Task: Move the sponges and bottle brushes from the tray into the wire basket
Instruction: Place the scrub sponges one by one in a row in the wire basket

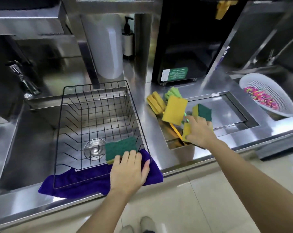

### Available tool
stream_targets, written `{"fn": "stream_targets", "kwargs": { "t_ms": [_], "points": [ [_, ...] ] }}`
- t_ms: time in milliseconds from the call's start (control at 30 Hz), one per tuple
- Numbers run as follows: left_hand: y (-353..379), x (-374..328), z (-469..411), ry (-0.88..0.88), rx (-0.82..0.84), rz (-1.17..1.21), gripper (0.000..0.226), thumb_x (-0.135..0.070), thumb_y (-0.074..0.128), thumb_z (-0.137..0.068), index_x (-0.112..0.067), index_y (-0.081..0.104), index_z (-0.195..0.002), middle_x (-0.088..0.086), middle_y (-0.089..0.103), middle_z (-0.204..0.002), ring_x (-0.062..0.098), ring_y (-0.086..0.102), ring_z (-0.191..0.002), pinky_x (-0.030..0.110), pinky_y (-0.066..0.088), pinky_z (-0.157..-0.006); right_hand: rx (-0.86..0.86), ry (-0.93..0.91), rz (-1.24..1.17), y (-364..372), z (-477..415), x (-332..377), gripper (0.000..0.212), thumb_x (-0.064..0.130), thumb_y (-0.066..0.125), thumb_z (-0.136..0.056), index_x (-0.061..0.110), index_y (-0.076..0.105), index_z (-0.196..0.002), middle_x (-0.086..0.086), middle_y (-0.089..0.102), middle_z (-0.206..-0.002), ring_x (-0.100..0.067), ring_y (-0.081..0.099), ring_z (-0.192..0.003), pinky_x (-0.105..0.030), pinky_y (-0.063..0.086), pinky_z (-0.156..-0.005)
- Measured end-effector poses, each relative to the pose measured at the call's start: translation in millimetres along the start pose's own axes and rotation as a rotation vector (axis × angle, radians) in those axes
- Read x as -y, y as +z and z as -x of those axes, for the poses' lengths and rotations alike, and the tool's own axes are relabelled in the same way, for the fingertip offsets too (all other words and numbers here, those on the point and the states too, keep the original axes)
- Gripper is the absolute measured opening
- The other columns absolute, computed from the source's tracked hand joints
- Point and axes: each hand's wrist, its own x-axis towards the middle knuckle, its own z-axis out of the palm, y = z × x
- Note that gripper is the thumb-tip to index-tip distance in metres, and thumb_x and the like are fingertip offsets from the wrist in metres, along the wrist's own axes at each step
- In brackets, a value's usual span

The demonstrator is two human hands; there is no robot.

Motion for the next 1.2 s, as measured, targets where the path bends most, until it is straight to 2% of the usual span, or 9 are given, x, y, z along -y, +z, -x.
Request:
{"fn": "stream_targets", "kwargs": {
  "t_ms": [67, 200, 333, 467, 600, 733, 900, 1033, 1200],
  "points": [
    [1.0, -1.0, 0.5, -0.002, -0.005, -0.001, 0.042, -0.039, 0.038, -0.095, -0.007, 0.061, -0.080, 0.008, 0.055, -0.075, 0.027, 0.051, -0.067, 0.039, 0.037, -0.062, 0.090, 0.005, 0.085, 5.5, 4.9, -12.7, 0.075, 0.026, 0.059, -0.076, 0.021, 0.025, -0.143, -0.009, 0.041, -0.141, -0.028, 0.034, -0.132, -0.042, 0.026, -0.103],
    [-0.1, -1.6, 0.0, -0.015, -0.012, -0.003, 0.041, -0.039, 0.038, -0.095, -0.008, 0.060, -0.078, 0.006, 0.053, -0.073, 0.027, 0.050, -0.065, 0.039, 0.037, -0.061, 0.047, -0.083, 0.312, 2.0, 7.8, -13.6, 0.087, 0.041, 0.062, -0.073, 0.024, 0.016, -0.146, -0.011, 0.047, -0.133, -0.031, 0.042, -0.120, -0.041, 0.032, -0.096],
    [-2.2, 0.4, 1.0, -0.027, 0.012, 0.009, 0.041, -0.041, 0.040, -0.095, -0.009, 0.061, -0.079, 0.005, 0.053, -0.073, 0.026, 0.050, -0.066, 0.038, 0.038, -0.062, 0.161, -0.166, 0.348, -22.1, 5.8, 3.7, 0.097, 0.055, 0.065, -0.067, 0.025, 0.016, -0.145, -0.014, 0.044, -0.129, -0.033, 0.041, -0.118, -0.040, 0.033, -0.096],
    [-9.2, 13.8, 4.7, -0.048, -0.046, 0.038, 0.038, -0.039, 0.042, -0.095, -0.011, 0.061, -0.079, 0.003, 0.053, -0.071, 0.025, 0.050, -0.064, 0.037, 0.037, -0.063, 0.179, -0.215, -0.239, -65.8, 10.5, 35.5, 0.083, 0.046, 0.077, -0.064, 0.020, 0.037, -0.132, -0.005, 0.042, -0.110, -0.027, 0.043, -0.113, -0.034, 0.037, -0.087],
    [-15.6, 44.1, 14.6, -0.165, -0.111, -0.020, 0.038, -0.037, 0.043, -0.095, -0.009, 0.059, -0.075, 0.004, 0.054, -0.069, 0.027, 0.051, -0.063, 0.038, 0.035, -0.066, 0.133, -0.299, -0.685, -88.9, 14.3, 69.4, 0.062, 0.026, 0.079, -0.070, 0.021, 0.038, -0.116, 0.004, 0.048, -0.089, -0.011, 0.049, -0.077, -0.022, 0.041, -0.062],
    [-12.2, 55.5, 23.2, -0.198, -0.089, -0.079, 0.039, -0.038, 0.043, -0.095, -0.009, 0.059, -0.073, 0.005, 0.055, -0.068, 0.026, 0.051, -0.062, 0.038, 0.033, -0.065, 0.140, -0.356, -0.758, -73.8, 3.8, 105.4, 0.060, 0.010, 0.077, -0.070, 0.019, 0.030, -0.106, 0.006, 0.043, -0.086, -0.010, 0.044, -0.070, -0.014, 0.041, -0.058],
    [-9.7, 53.3, 24.1, -0.180, -0.101, -0.097, 0.039, -0.036, 0.042, -0.096, -0.012, 0.057, -0.070, 0.003, 0.051, -0.066, 0.024, 0.049, -0.061, 0.035, 0.033, -0.062, 0.206, -0.535, -0.598, -39.5, -13.1, 152.5, 0.088, 0.015, 0.077, -0.067, 0.032, 0.025, -0.136, 0.000, 0.038, -0.114, -0.017, 0.044, -0.101, -0.027, 0.040, -0.080],
    [-8.7, 53.2, 25.7, -0.183, -0.106, -0.094, 0.037, -0.037, 0.044, -0.095, -0.013, 0.057, -0.070, 0.002, 0.051, -0.067, 0.022, 0.049, -0.062, 0.034, 0.034, -0.062, 0.196, -0.504, -0.527, -13.6, -30.5, 181.7, 0.080, 0.017, 0.081, -0.064, 0.023, 0.033, -0.127, -0.005, 0.037, -0.114, -0.019, 0.043, -0.103, -0.023, 0.032, -0.077],
    [-10.7, 53.7, 24.0, -0.191, -0.115, -0.081, 0.035, -0.037, 0.045, -0.094, -0.014, 0.055, -0.069, 0.001, 0.051, -0.067, 0.022, 0.047, -0.063, 0.033, 0.031, -0.062, 0.366, -0.495, -0.588, 12.5, -48.6, 200.0, 0.089, 0.012, 0.086, -0.060, 0.016, 0.023, -0.123, -0.006, 0.038, -0.114, -0.019, 0.044, -0.103, -0.021, 0.041, -0.070]
  ]
}}
